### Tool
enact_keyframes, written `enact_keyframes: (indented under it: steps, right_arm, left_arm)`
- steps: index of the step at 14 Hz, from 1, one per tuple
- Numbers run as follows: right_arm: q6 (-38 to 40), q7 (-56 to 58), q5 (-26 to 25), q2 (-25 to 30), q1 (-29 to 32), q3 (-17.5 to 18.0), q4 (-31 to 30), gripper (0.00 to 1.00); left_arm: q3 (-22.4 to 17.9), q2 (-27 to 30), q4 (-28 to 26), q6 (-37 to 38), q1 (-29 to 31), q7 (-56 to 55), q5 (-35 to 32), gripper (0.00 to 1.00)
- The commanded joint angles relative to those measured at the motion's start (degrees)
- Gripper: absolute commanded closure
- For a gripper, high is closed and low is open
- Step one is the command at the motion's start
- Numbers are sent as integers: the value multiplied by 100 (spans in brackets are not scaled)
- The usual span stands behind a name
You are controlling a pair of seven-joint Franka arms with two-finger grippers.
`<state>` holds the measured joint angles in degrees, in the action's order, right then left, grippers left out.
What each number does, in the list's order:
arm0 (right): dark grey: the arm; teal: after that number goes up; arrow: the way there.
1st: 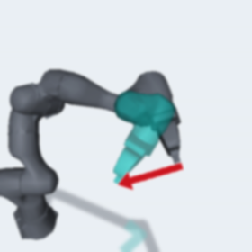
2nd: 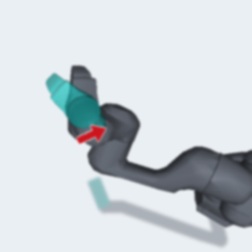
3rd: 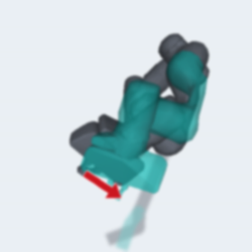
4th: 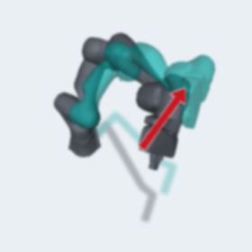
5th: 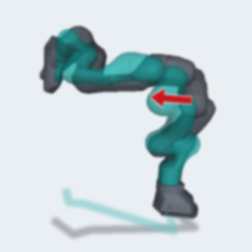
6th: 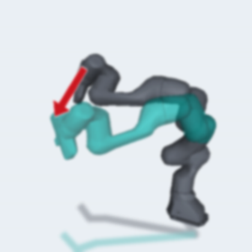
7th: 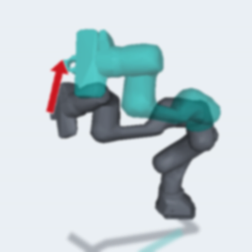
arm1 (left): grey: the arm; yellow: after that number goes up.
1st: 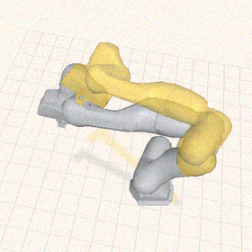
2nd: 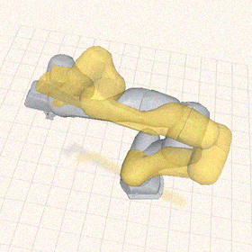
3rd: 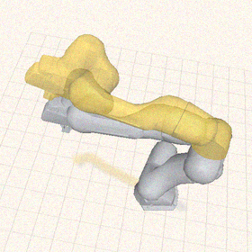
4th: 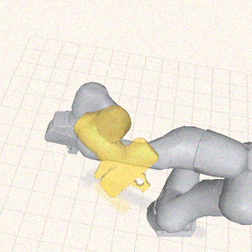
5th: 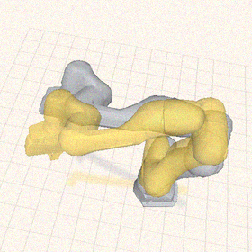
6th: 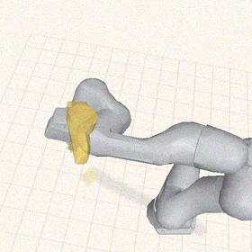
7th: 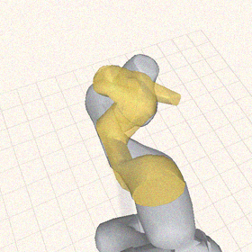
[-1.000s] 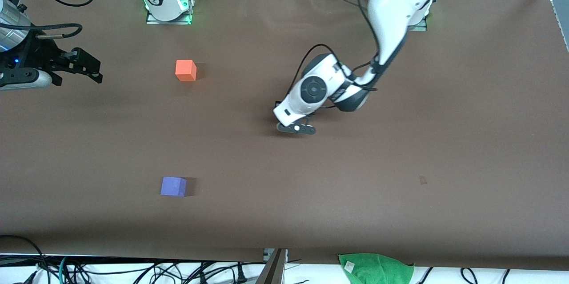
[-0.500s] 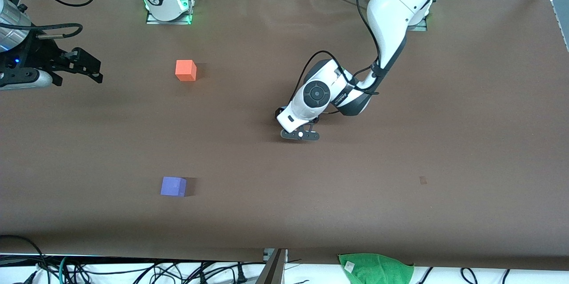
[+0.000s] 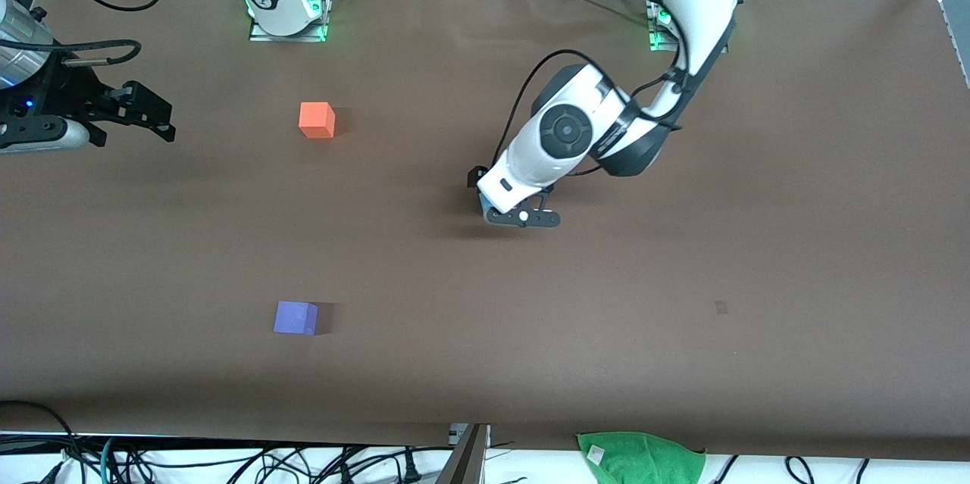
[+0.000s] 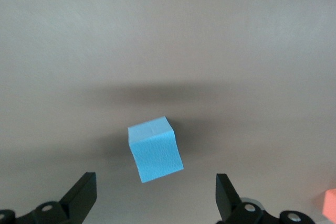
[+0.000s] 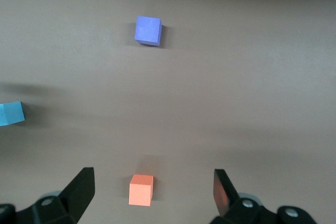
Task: Place blue block between orange and purple blocks
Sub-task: 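Open the left gripper to release the block while the right gripper reaches out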
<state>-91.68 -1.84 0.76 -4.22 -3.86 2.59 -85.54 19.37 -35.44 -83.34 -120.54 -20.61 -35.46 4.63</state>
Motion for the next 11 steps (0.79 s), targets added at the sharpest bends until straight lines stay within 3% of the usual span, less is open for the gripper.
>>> enact_keyframes:
  steps: [1, 3, 6, 8, 11]
  right_arm:
    - [63, 43, 11, -9, 25, 4, 55, 0]
    - [63, 43, 11, -9, 25, -4, 46, 0]
    - [63, 43, 11, -9, 25, -4, 46, 0]
    - [63, 52, 11, -96, 43, -13, 55, 0]
    - [-7, 52, 11, -280, 69, -13, 46, 0]
  left_arm:
    - [-38, 493, -157, 571, 521, 109, -153, 0]
    - [-38, 817, -139, 847, 864, 109, -637, 0]
    - [-12, 1178, -148, 961, 1452, 309, -841, 0]
    - [-38, 1337, -104, 1566, 1735, 1369, -832, 0]
    - [-240, 2012, -297, 1831, 1938, 2400, -789, 0]
